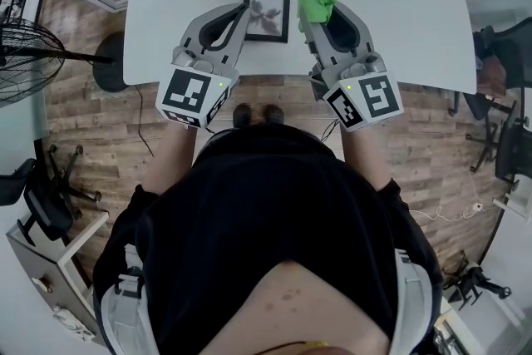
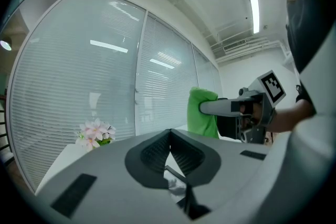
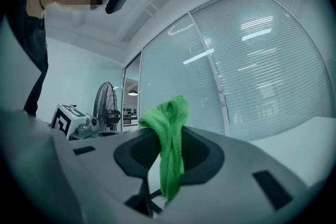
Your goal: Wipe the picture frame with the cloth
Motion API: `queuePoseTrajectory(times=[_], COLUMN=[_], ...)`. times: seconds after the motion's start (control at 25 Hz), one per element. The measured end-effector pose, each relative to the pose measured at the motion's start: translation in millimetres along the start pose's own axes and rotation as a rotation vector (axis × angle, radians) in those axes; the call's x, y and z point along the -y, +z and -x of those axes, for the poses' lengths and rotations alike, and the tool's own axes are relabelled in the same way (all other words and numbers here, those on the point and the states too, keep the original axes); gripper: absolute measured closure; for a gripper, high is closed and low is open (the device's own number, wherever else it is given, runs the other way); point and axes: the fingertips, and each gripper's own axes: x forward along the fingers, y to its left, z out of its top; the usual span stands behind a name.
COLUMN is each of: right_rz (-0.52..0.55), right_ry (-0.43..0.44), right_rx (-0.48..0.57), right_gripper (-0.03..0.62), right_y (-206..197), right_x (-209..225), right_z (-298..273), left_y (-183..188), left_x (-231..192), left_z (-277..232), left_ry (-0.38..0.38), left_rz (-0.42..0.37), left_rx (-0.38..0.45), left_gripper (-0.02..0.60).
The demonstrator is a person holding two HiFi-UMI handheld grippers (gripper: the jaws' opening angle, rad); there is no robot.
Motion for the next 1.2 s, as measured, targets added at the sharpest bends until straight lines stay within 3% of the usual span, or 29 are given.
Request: queuePoseTrajectory(times=[1.2], right_rz=[0.020], right_ry=[0.022], right_rx=[-0.001], right_gripper=[0.499], right_y=[2], right_x=[-9], right_z=[-2], left_y=[6], left_x=[-1], left_z=[4], left_ry=[-0.007], left_rz=[0.010], left_rx=[0.040], left_gripper=[0.569])
